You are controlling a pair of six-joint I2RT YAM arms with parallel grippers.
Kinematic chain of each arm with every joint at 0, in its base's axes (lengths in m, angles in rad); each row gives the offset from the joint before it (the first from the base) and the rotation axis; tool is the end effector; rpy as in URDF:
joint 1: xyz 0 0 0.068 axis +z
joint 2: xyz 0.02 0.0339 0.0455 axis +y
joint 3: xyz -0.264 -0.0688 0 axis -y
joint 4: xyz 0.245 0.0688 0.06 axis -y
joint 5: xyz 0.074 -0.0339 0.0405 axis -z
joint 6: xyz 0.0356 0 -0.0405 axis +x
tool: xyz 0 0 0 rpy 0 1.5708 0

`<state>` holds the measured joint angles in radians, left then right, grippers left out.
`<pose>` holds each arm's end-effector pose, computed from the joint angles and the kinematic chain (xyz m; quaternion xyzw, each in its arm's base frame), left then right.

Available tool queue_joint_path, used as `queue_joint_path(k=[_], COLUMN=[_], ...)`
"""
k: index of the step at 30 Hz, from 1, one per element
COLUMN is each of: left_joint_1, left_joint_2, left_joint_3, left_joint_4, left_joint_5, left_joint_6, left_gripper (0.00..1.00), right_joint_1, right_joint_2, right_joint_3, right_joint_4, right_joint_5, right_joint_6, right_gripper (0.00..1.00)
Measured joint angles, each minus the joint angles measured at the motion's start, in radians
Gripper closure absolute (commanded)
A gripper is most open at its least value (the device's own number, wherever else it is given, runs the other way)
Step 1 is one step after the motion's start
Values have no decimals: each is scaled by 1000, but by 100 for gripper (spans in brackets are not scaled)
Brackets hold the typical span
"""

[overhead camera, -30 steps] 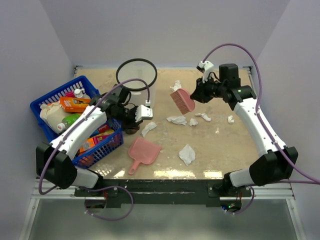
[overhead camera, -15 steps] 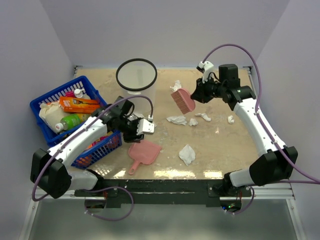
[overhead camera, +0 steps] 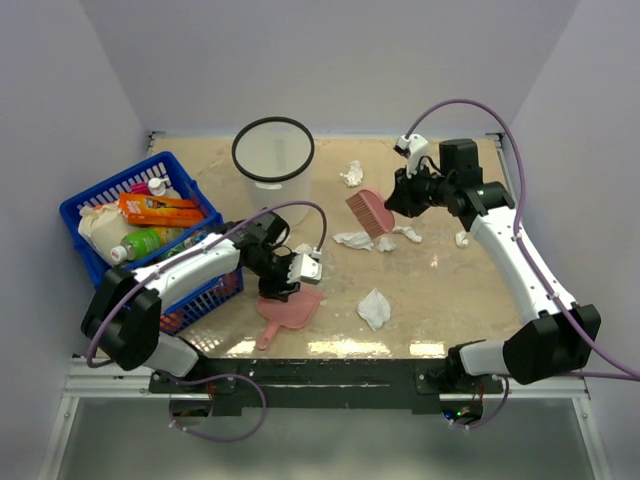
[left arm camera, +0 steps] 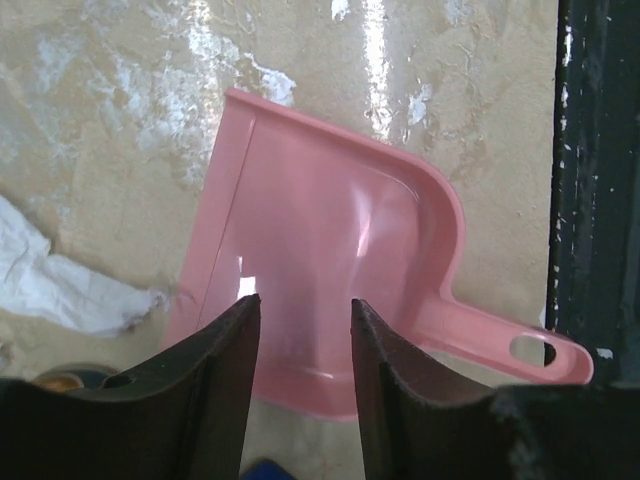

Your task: Sweep away the paper scraps from the table

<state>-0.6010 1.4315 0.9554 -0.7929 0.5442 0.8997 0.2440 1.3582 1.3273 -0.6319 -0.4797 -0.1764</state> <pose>0.2037 -0.1620 0.2162 0.6789 0.6690 -0.2412 0.1827 0.2816 0.0870 0.3590 -0.2840 0.8320 0.2278 0.4185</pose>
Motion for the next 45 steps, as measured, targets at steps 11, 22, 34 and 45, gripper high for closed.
queue_joint_path(k=[11, 22, 34, 45], left_joint_1=[-133, -152, -82, 42], left_joint_2=[199, 369, 267, -123], left_joint_3=[1, 140, 195, 295], left_joint_4=[158, 218, 200, 167], left_joint_5=[-108, 1, 68, -14], left_joint_6=[-80, -43, -49, -220], left_gripper=[72, 78, 49, 24], right_joint_1=[1, -34, -31, 185], right_joint_2=[-11, -13, 106, 224], right_joint_3=[-10, -11, 65, 78], right_joint_4=[-35, -53, -37, 85], right_joint_5=[17, 53, -18, -152], right_joint_6=[-20, -18, -5, 63], right_gripper=[100, 100, 100, 100])
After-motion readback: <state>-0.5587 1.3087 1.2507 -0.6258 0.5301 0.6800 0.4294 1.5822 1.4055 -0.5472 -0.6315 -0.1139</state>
